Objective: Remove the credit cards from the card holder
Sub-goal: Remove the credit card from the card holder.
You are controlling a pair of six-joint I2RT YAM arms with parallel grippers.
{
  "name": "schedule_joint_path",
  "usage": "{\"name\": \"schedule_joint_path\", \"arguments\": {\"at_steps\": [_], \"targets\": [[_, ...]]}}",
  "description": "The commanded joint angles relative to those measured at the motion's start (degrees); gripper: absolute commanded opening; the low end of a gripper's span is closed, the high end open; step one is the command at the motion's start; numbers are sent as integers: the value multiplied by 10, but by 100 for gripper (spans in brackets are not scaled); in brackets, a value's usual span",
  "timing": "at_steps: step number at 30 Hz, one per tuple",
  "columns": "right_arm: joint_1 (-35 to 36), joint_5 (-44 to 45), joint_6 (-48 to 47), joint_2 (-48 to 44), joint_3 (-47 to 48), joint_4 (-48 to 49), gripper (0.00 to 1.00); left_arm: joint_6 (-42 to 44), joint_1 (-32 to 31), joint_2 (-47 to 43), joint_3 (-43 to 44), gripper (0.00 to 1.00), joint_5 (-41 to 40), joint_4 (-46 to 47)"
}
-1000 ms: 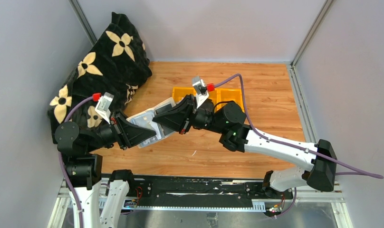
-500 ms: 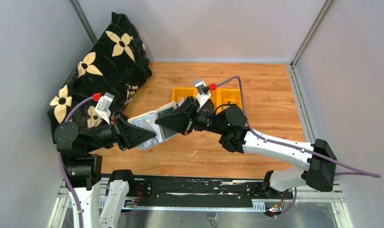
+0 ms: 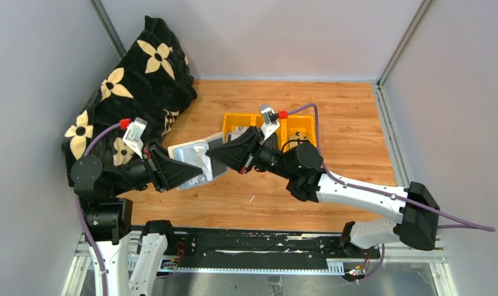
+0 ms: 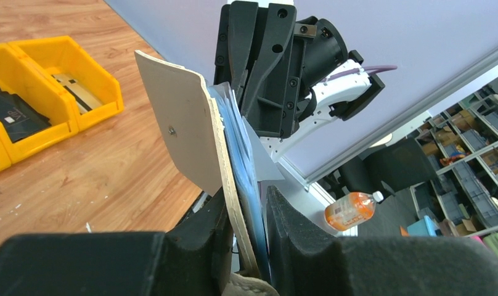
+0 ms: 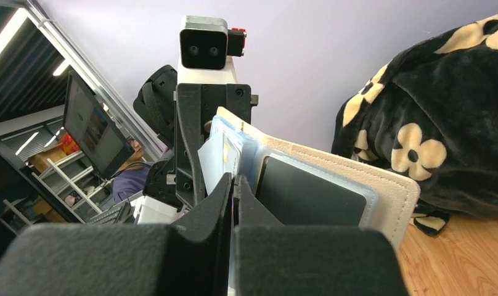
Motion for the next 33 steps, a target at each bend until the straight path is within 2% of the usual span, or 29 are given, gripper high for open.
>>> {"name": "schedule_joint_path", "arguments": {"at_steps": [1,9,21,22,24,27,30,33], "targets": [[-15,37,-11,-15,-22,-10,0,-18,-5,-2,33,24,16,30],[-26,-26,-29,-17,2,-40,0,-20,-5,0,37,22,18,30],[-28,-18,-6,-29,-33,-1,0,-26,-5,2,41,9,12,31],[-28,-26,1,-27,-33,0,2,-26,-5,2,40,8,10,31],[-27,-51,16,-18,-28,8,19,-26,-5,3,38,6,10,32],[-18,-91,21,-2,-11,6,39,-27,-5,4,38,6,5,32],[-10,-119,23,12,-3,0,46,-29,-5,5,38,6,3,33],[-7,-132,30,19,-6,12,44,-29,-5,3,39,5,3,33]]}}
